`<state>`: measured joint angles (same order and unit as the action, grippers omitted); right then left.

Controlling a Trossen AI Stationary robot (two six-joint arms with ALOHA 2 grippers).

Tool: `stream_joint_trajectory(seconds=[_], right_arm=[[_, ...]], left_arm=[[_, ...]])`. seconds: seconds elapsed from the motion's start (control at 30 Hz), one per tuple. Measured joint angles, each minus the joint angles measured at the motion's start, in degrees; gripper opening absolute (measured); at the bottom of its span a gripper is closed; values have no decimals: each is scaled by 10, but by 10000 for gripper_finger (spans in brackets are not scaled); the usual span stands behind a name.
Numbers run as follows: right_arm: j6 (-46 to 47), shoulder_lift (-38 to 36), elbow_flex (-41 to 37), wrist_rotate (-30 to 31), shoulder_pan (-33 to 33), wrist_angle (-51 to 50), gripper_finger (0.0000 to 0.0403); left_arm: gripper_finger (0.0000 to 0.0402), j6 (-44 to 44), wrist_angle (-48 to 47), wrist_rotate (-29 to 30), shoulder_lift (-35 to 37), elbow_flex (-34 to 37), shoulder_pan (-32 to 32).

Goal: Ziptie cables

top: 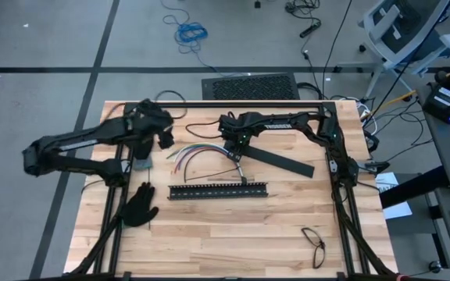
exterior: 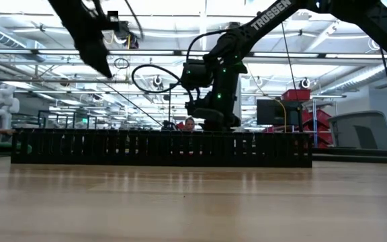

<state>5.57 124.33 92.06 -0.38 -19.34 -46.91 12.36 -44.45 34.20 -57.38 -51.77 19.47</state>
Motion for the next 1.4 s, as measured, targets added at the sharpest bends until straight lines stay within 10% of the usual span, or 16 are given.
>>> stream_joint_trajectory(seconds=[0.47,1.4], right_arm=[[7,0,1,-1,-2,-8,212],[-35,-78,2,-29,8,-119,210]], left_arm=[[395,0,36,2,238,-1,-1],[395,0,16,-1,252,0,-1]])
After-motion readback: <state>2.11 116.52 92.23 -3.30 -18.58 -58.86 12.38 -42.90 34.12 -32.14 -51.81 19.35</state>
